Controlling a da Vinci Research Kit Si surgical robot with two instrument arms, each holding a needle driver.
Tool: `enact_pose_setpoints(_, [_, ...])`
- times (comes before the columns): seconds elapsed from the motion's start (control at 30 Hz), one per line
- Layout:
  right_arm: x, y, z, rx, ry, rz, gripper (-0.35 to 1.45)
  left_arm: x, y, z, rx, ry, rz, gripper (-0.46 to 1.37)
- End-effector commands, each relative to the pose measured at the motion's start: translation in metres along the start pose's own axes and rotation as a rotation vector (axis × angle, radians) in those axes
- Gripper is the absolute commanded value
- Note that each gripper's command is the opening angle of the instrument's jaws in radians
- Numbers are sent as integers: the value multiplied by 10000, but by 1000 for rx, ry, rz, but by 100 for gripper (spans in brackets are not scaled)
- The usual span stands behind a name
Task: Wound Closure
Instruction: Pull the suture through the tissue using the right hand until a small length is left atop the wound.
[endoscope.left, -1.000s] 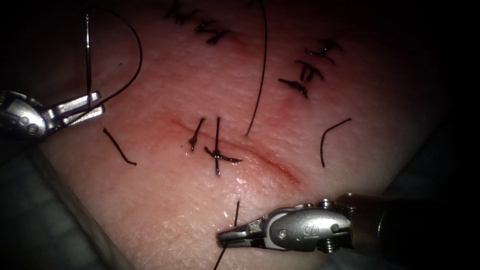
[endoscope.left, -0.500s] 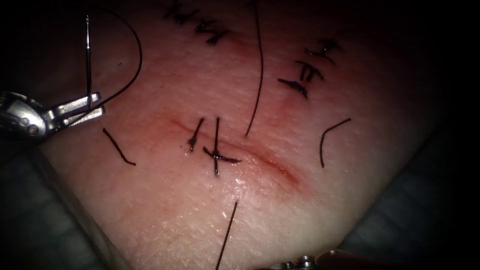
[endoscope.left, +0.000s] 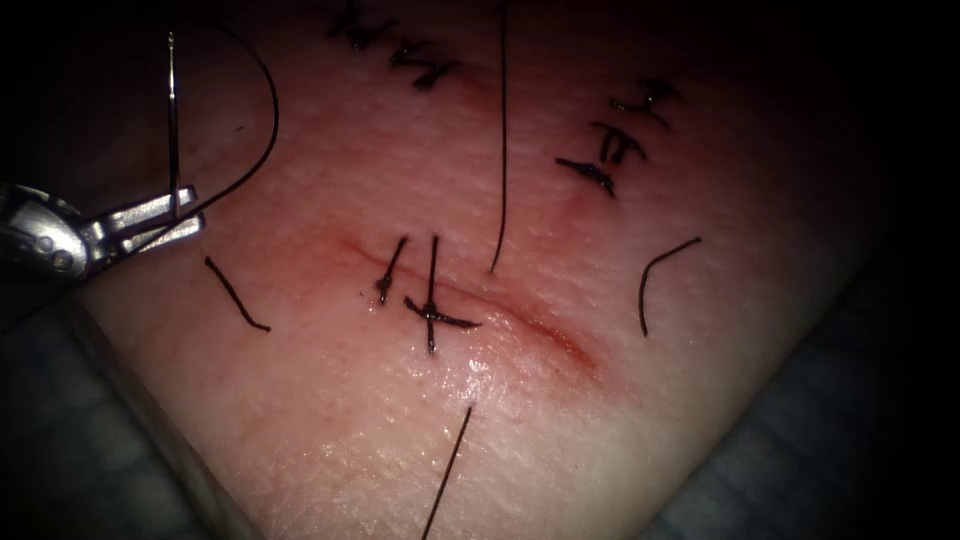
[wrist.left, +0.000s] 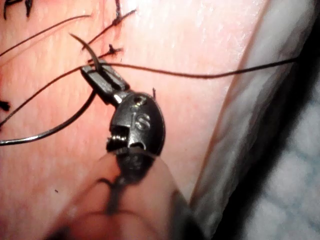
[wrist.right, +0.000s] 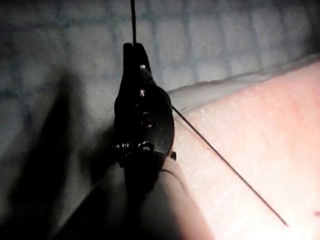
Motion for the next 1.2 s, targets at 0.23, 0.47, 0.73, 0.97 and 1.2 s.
enact_pose_setpoints(0.23, [16, -18, 22, 80, 14, 13, -35, 0, 0, -1, -7, 1, 0, -35])
enact_pose_setpoints(0.47, [20, -21, 29, 114, 51, 9, 2, -1, 2, -1, -8, 3, 7, -35])
enact_pose_setpoints(0.73, [17, 4, -29, -105, 16, 20, 144, -1, 2, 1, -12, 5, 12, -35])
enact_pose_setpoints(0.97, [21, 11, -127, -144, 29, 9, 143, -1, 1, 7, -13, 6, 10, -35])
enact_pose_setpoints(1.2, [19, 15, -232, -215, 59, 5, 132, 1, 1, 12, -19, 10, 20, -35])
